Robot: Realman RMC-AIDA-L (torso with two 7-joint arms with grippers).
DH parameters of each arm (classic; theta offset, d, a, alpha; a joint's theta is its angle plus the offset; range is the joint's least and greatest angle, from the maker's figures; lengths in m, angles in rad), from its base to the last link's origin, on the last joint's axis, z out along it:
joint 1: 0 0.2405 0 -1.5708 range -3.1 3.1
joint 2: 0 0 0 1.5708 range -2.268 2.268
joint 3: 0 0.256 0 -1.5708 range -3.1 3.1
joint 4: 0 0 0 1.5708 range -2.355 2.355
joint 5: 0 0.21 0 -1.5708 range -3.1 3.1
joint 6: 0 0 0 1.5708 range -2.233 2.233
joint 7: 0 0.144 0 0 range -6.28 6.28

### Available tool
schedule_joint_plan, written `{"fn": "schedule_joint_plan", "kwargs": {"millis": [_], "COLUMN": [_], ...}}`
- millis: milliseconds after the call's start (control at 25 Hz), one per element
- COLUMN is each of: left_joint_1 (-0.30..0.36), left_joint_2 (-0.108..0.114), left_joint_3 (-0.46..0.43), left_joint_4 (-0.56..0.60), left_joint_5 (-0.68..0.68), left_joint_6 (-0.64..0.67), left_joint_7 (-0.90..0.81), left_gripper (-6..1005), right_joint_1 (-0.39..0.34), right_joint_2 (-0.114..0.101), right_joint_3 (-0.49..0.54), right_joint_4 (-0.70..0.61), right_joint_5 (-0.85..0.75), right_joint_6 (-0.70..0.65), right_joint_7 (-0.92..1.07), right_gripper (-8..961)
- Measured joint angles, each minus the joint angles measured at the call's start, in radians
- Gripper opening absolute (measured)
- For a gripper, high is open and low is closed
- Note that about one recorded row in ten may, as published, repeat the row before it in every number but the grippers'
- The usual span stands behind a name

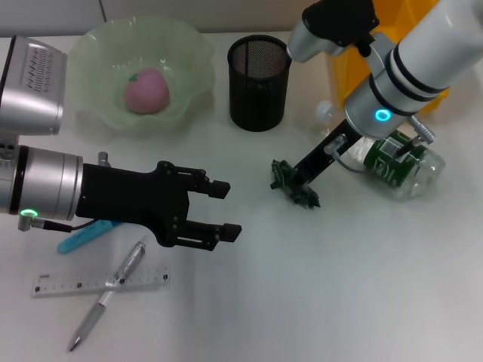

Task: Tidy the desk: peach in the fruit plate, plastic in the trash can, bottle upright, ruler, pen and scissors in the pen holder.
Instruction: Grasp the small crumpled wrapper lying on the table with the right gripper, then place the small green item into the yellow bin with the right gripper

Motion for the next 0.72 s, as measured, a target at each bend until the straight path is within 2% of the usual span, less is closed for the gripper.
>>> {"fn": "schedule_joint_plan", "kwargs": {"millis": [200, 600, 720], "left_joint_1": [0.000, 0.001, -0.001], "left_joint_2": [0.000, 0.000, 0.000], "left_joint_3": [0.000, 0.000, 0.000], "left_joint_4": [-0.001, -0.001, -0.001], "left_joint_5": [0.000, -0.001, -0.002], "left_joint_6": [0.000, 0.000, 0.000], "left_joint_7": [0.000, 0.002, 0.002], "left_gripper": [694, 693, 692], "right_joint_1": [0.002, -0.013, -0.040], "right_joint_2": [0.000, 0.001, 0.002], "right_joint_3": [-0.047, -0.051, -0.051], "right_joint_4": [0.012, -0.003, -0.041], "right_joint_5": [0.019, 0.021, 0.021], "right_joint_6": [0.017, 0.020, 0.019], "right_joint_7": [0.004, 0.002, -0.001], "right_gripper": [236, 189, 115]}}
